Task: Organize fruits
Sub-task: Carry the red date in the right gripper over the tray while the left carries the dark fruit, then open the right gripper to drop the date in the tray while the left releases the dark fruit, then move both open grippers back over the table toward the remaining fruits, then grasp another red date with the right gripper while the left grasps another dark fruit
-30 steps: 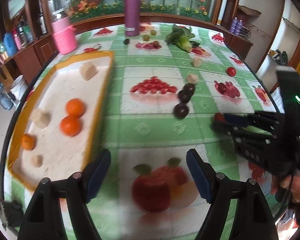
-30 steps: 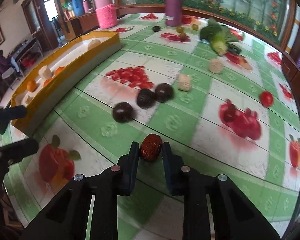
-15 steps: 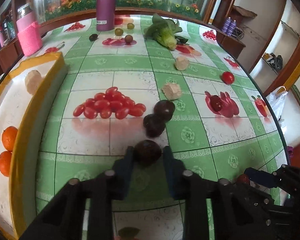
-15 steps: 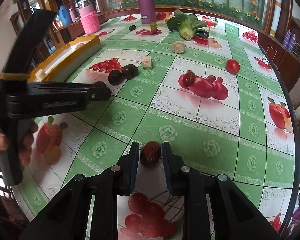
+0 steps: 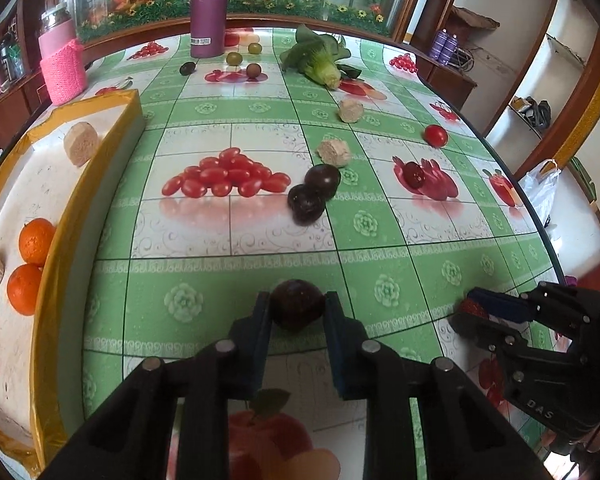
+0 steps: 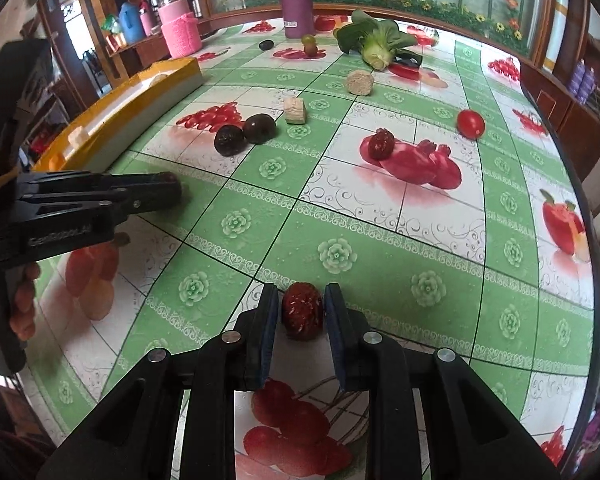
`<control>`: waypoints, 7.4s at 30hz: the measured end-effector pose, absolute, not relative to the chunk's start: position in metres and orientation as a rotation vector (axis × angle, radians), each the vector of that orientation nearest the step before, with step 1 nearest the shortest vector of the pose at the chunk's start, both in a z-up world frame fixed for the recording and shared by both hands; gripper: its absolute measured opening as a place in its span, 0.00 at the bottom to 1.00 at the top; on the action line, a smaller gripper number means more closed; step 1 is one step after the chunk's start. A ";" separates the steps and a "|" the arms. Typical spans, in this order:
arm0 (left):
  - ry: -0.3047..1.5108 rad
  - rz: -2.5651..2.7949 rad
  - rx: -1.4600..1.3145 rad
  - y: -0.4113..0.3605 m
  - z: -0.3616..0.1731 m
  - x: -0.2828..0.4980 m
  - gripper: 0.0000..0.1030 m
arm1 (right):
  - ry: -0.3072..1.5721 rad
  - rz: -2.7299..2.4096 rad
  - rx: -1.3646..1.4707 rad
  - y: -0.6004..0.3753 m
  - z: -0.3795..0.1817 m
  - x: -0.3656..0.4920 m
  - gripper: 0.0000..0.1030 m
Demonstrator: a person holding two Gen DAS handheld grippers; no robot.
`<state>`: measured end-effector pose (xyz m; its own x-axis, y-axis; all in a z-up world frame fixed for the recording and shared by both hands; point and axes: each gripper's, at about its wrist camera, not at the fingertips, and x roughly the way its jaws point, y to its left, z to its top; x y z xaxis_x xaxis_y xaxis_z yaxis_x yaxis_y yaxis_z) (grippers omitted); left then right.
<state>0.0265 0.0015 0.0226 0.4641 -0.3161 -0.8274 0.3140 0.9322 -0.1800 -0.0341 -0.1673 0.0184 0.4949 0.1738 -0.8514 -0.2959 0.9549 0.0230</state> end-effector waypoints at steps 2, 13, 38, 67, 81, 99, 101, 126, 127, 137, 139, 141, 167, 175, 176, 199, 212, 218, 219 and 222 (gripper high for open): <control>1.011 -0.401 -0.008 0.004 0.026 0.021 0.28 | 1.015 0.279 -0.142 -0.166 0.019 -0.036 0.20; 0.981 -0.475 -0.023 0.017 0.047 -0.011 0.28 | 0.992 0.278 -0.095 -0.169 0.040 -0.063 0.20; 0.942 -0.407 -0.066 0.086 0.065 -0.040 0.28 | 1.061 0.350 -0.160 -0.135 0.040 -0.075 0.36; 0.988 -0.489 -0.074 0.065 0.054 -0.057 0.28 | 1.049 0.320 -0.224 -0.143 0.042 -0.092 0.20; 0.932 -0.379 -0.148 0.121 0.076 -0.040 0.28 | 0.982 0.439 -0.259 -0.073 0.074 -0.043 0.20; 0.957 -0.125 -0.197 0.218 0.049 0.028 0.28 | 0.939 0.634 -0.391 0.087 0.074 0.089 0.20; 0.970 -0.125 -0.199 0.220 0.044 0.033 0.28 | 0.954 0.634 -0.404 0.097 0.065 0.101 0.20; 1.041 -0.078 -0.173 0.215 0.018 0.050 0.49 | 1.019 0.600 -0.475 0.110 0.027 0.136 0.29; 1.035 -0.071 -0.166 0.215 0.019 0.049 0.51 | 1.010 0.600 -0.476 0.109 0.031 0.132 0.29; 0.978 -0.042 -0.115 0.209 0.038 0.029 0.61 | 0.927 0.569 -0.487 0.088 0.061 0.088 0.31; 0.972 -0.034 -0.101 0.207 0.040 0.023 0.62 | 0.923 0.553 -0.478 0.078 0.065 0.081 0.31; 0.964 -0.028 -0.089 0.205 0.042 0.018 0.63 | 0.925 0.537 -0.466 0.066 0.067 0.074 0.33; 0.908 -0.185 0.039 0.074 0.072 -0.023 0.98 | 1.015 0.237 -0.062 -0.164 0.048 -0.006 0.76; 0.944 -0.258 0.102 0.027 0.062 -0.021 0.98 | 1.004 0.111 0.104 -0.231 0.047 -0.003 0.76; 0.946 -0.260 0.110 0.025 0.061 -0.019 0.98 | 1.001 0.101 0.106 -0.237 0.048 0.001 0.76; 0.942 -0.143 0.167 0.003 0.048 0.032 0.98 | 0.991 0.219 -0.131 -0.190 0.018 0.091 0.27; 1.024 -0.255 0.091 -0.029 0.026 0.082 0.71 | 0.996 0.205 -0.027 -0.211 0.026 0.077 0.22; 1.040 -0.303 0.023 -0.032 0.019 0.090 0.31 | 0.980 0.195 -0.010 -0.216 0.031 0.071 0.22; 1.051 -0.322 0.004 -0.031 0.019 0.089 0.26 | 0.977 0.193 -0.008 -0.216 0.032 0.070 0.22; 1.059 -0.332 -0.020 -0.026 0.021 0.081 0.26 | 0.966 0.187 0.008 -0.216 0.036 0.065 0.22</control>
